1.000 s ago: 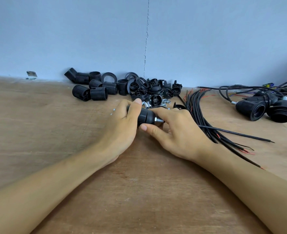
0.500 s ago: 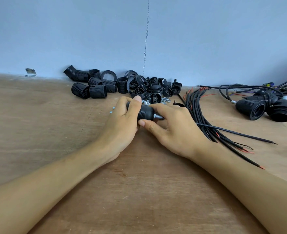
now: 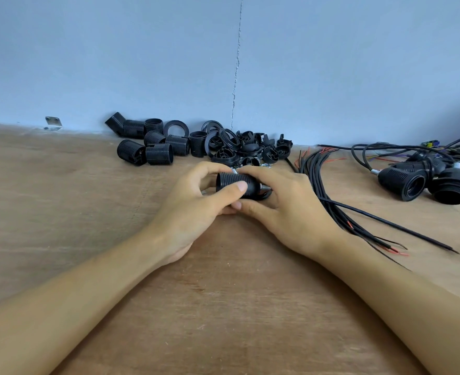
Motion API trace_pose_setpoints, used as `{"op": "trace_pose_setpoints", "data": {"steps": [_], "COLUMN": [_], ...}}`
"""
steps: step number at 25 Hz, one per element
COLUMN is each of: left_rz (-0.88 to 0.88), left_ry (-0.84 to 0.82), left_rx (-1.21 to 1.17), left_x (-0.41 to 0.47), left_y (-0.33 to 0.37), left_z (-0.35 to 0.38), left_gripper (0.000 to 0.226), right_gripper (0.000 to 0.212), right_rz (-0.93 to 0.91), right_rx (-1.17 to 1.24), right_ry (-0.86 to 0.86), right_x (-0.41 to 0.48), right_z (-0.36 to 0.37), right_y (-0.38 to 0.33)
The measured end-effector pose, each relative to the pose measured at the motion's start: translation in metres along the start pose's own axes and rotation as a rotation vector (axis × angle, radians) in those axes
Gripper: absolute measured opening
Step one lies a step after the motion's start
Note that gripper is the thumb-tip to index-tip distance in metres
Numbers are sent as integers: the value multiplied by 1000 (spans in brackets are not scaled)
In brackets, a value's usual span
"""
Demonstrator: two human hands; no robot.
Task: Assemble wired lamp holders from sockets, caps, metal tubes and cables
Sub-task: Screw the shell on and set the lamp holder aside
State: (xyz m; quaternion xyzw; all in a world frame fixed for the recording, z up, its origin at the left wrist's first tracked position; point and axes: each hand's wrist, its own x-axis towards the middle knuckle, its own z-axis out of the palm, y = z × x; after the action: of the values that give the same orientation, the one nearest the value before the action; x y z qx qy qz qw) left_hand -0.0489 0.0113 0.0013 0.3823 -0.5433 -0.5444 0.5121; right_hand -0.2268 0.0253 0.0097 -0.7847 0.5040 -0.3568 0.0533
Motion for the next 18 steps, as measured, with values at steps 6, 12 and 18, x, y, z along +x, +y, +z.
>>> {"op": "trace_pose_setpoints", "data": {"steps": [6, 12, 18], "left_rz": [150, 312, 152], "left_ry": [98, -19, -44], "left_rx": [475, 985, 1325], "left_x": [1, 6, 26], "left_y": [-4, -6, 8], "left_z": [-3, 13, 41], "left_gripper": [24, 36, 52], "right_gripper": [20, 21, 23], "right_rz": [235, 290, 270], "right_rx": [270, 307, 313], "right_ry": [304, 313, 269], "right_x": [5, 6, 3], "right_z": [-9, -8, -6], "right_y": [13, 15, 14]}}
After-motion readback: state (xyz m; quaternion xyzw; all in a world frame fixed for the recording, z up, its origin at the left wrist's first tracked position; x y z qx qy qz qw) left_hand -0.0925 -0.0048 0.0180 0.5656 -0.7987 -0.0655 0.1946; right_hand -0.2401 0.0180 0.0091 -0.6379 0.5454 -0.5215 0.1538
